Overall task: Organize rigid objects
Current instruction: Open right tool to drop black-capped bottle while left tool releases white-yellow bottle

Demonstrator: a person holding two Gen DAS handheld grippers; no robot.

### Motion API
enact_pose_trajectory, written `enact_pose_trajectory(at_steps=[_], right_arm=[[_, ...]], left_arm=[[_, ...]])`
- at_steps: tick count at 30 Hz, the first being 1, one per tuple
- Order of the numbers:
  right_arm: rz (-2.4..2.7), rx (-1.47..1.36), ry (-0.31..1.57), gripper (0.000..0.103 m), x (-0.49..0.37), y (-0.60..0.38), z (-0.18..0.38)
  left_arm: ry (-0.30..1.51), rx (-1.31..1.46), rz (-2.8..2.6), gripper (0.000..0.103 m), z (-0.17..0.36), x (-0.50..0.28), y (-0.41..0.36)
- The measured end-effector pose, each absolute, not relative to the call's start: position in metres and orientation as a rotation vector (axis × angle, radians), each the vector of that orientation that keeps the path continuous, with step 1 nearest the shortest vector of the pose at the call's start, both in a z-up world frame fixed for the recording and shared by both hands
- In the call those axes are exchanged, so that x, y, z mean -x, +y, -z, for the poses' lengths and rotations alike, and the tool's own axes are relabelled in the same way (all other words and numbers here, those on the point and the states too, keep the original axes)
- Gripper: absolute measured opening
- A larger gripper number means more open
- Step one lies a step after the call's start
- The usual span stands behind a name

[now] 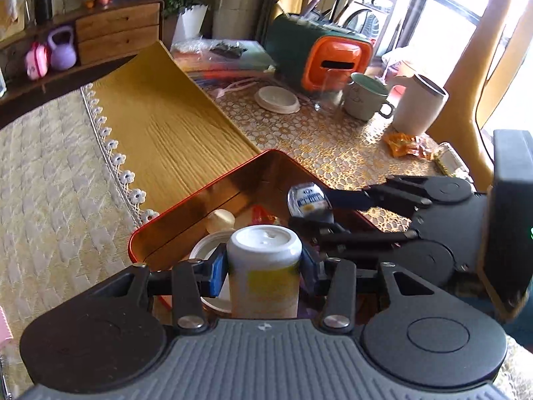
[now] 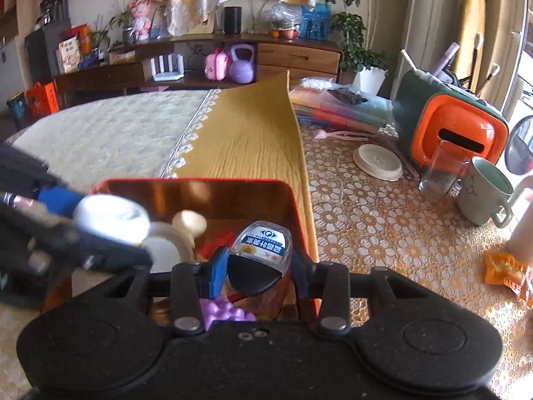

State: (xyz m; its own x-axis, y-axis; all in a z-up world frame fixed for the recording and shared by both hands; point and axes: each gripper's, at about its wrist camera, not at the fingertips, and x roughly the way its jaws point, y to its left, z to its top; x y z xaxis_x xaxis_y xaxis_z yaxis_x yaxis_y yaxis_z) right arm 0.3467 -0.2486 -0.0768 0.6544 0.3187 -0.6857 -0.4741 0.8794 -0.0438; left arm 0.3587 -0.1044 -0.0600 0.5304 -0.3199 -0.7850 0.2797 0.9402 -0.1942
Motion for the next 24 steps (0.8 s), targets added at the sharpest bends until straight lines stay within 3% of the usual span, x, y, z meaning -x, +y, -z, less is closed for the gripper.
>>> enact_pose_trajectory(at_steps=[9, 16, 20, 24], right_arm=[[-0.471, 0.235, 0.752, 0.041, -0.346, -0.25, 0.08], [-0.477, 0.227, 0.749, 0.052, -0.332, -0.252, 0.078], [-0.476, 0.213, 0.744, 0.052, -0.325, -0.255, 0.073], [-0.481, 0.201, 0.738, 0.052, -0.318, -0.256, 0.066]], left_arm=[[1.008, 0.125, 0.344, 0.045, 0.08, -0.375, -0.098], [1.024, 0.127, 0.339, 0.046, 0.082, -0.371, -0.101], [0.995, 0.119, 0.343, 0.057, 0.075, -0.363, -0.101], [0.97, 0.095, 0.349, 0.06, 0.068, -0.354, -0.103]])
